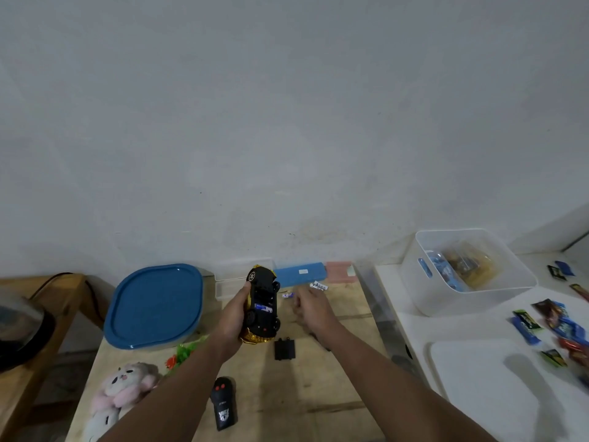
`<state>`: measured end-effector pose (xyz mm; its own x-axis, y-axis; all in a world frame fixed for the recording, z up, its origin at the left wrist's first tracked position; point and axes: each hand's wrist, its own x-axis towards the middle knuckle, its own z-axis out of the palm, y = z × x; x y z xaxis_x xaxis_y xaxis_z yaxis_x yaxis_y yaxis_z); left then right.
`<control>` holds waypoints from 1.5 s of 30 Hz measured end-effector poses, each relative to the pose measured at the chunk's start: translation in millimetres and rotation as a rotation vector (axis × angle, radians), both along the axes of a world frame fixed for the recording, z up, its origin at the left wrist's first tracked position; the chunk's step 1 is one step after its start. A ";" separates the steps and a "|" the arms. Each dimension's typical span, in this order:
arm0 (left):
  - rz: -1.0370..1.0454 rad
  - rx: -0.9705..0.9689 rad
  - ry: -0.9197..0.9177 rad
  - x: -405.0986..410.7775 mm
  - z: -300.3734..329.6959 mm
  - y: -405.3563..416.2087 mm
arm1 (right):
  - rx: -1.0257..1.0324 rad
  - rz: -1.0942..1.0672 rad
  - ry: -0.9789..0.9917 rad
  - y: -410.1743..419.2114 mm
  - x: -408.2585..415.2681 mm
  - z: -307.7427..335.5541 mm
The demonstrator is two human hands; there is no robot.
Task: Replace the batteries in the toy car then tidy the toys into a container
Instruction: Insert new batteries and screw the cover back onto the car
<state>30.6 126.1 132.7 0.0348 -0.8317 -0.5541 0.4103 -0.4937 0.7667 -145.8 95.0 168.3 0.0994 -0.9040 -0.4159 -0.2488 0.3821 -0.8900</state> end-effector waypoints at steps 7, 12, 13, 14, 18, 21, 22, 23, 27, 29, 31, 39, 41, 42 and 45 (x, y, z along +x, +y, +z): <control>0.033 -0.157 -0.204 -13.7 2.3 -2.9 | -0.133 0.108 0.152 8.8 16.8 -8.9; 0.042 -0.225 -0.287 -20.0 1.4 -4.6 | -0.072 0.014 0.117 8.2 18.6 -8.9; 0.044 -0.242 -0.299 -21.7 1.6 -4.5 | -0.026 -0.007 0.103 7.9 18.5 -8.0; 0.041 -0.261 -0.312 -23.5 1.6 -4.1 | 0.035 -0.030 0.083 7.3 18.3 -7.1; 0.017 -0.321 -0.351 -28.5 4.4 -1.5 | 0.234 -0.118 -0.035 3.8 18.2 -5.4; -0.025 -0.349 -0.390 -27.7 6.7 -2.1 | 0.297 -0.137 -0.092 2.0 17.5 -6.8; -0.031 -0.356 -0.396 -26.7 7.4 -2.2 | 0.312 -0.141 -0.113 2.1 16.9 -7.8; -0.034 -0.358 -0.402 -25.6 8.5 -1.9 | 0.325 -0.148 -0.134 2.4 16.8 -9.1; -0.046 -0.347 -0.392 -25.2 8.8 -1.2 | 0.344 -0.184 -0.214 4.1 15.8 -11.6; -0.047 -0.334 -0.380 -25.5 8.6 -1.4 | 0.360 -0.204 -0.271 3.6 14.9 -12.1; -0.054 -0.325 -0.371 -26.5 7.7 -3.0 | 0.382 -0.228 -0.356 2.3 14.4 -12.4; 0.060 -0.187 -0.224 -29.5 -6.3 -16.0 | 0.364 -0.262 -0.491 -14.8 15.2 -5.1; 0.097 -0.119 -0.154 -25.4 -15.0 -19.0 | 0.373 -0.307 -0.525 -23.0 8.1 -6.9; 0.113 -0.096 -0.144 -23.5 -19.0 -19.0 | 0.377 -0.319 -0.532 -26.5 3.6 -9.1; 0.110 0.001 -0.228 -18.1 -41.5 -19.5 | 0.414 -0.333 -0.565 -36.1 -9.5 -20.9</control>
